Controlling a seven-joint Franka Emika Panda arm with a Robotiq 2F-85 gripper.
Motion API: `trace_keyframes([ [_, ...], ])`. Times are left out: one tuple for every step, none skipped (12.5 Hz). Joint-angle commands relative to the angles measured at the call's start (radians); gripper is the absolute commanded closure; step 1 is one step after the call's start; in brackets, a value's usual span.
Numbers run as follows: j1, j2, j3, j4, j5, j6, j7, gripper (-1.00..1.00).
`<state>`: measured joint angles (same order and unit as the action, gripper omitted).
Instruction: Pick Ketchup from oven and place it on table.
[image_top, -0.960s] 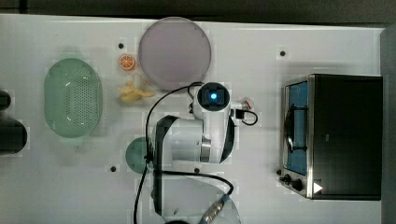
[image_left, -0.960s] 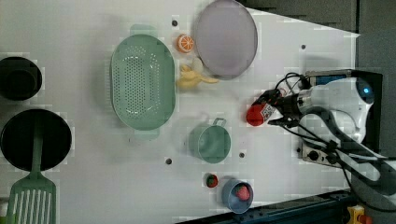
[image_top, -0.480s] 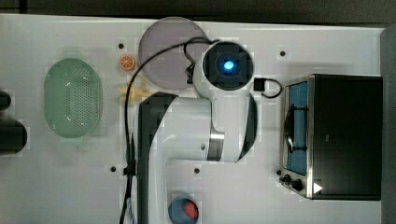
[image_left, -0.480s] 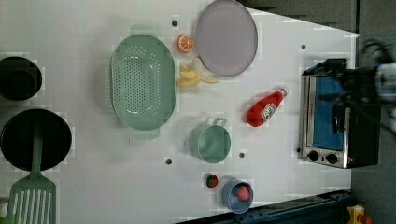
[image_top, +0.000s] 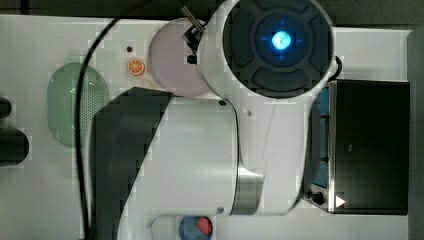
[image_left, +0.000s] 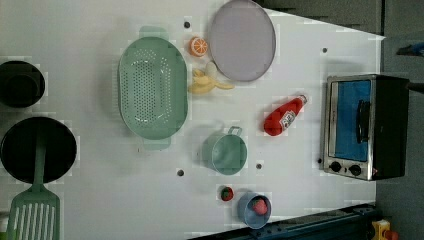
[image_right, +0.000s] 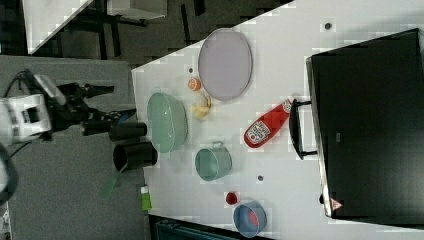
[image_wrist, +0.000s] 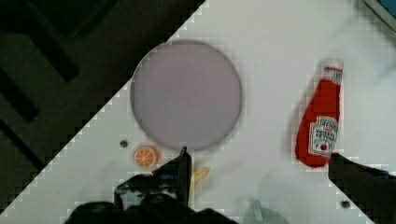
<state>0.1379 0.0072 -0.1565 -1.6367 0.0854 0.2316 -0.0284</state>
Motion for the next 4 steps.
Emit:
trace_keyframes([
  [-0.019,0.049,0.001,0.015,-0.018,-0.124,0.013,-1.00],
  [-0.020,0.048,-0.003,0.036,-0.018,-0.171,0.013,-1.00],
  [-0.020,0.048,-0.008,0.056,-0.018,-0.216,0.013,-1.00],
  [-0.021,0.048,-0.014,0.074,-0.018,-0.248,0.013,-1.00],
])
